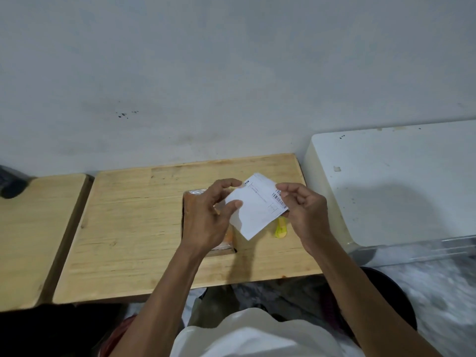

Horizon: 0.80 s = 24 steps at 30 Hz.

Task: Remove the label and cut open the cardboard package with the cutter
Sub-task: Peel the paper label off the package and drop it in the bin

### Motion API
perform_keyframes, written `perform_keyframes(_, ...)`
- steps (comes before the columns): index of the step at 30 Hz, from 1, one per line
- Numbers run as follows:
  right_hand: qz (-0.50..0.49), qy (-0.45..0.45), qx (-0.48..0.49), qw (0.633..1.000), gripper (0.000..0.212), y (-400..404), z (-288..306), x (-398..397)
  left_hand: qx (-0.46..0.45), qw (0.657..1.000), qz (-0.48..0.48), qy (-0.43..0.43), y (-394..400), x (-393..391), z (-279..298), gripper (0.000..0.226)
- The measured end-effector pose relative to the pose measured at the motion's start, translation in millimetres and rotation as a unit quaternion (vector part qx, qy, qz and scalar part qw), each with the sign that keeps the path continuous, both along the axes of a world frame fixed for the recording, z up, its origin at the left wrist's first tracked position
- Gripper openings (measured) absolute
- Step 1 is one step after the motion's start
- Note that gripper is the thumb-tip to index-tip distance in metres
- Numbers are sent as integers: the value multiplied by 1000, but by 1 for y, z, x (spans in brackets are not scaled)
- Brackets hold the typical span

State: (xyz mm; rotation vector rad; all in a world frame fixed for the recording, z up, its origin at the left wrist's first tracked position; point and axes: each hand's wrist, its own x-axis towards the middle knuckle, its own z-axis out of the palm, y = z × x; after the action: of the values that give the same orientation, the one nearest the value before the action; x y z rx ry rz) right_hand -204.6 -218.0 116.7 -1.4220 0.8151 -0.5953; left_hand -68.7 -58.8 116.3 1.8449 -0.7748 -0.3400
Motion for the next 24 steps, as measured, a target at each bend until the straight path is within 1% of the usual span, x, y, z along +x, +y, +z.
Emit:
perform_keyframes(2, 52, 19, -68, 996, 18, 0, 1, 0, 22, 997, 1, -76, 2, 0, 2, 30)
perform_keyframes(4, 107, 44, -120, 986, 35, 3, 3, 2, 40, 993, 2, -114, 4, 0, 2, 33)
perform_keyframes(5, 116, 53, -155, 980, 41, 4, 3, 3, 46, 991, 4, -124, 4, 0, 2, 35)
perform_keyframes(6, 116, 55, -192, 973, 40, 5, 3, 5, 45, 990, 8, -130, 5, 0, 2, 36)
perform_keyframes(8, 108, 39, -247, 962, 28, 8, 3, 7, 27, 992, 15, -123, 5, -2, 2, 35)
perform_keyframes(11, 118, 38, -302, 945, 19, 4, 2, 5, 29, 991, 25, -129, 6, -3, 7, 24)
perform_keyframes(14, 141, 69, -395, 905, 17, 2, 2, 6, 58, 989, 28, -135, 4, -4, 6, 14)
perform_keyframes(16, 162, 79, -439, 880, 17, 4, 4, 9, 77, 988, 28, -132, 3, -6, 5, 18)
perform_keyframes(18, 182, 92, -455, 867, 21, 4, 3, 10, 94, 983, 17, -155, 2, -10, 8, 16)
perform_keyframes(21, 207, 113, -451, 861, 29, 2, 3, 8, 116, 967, 9, -228, 1, -16, 13, 14)
perform_keyframes(24, 204, 124, -430, 871, 19, 2, 9, 8, 126, 960, 4, -249, 0, -18, 13, 11)
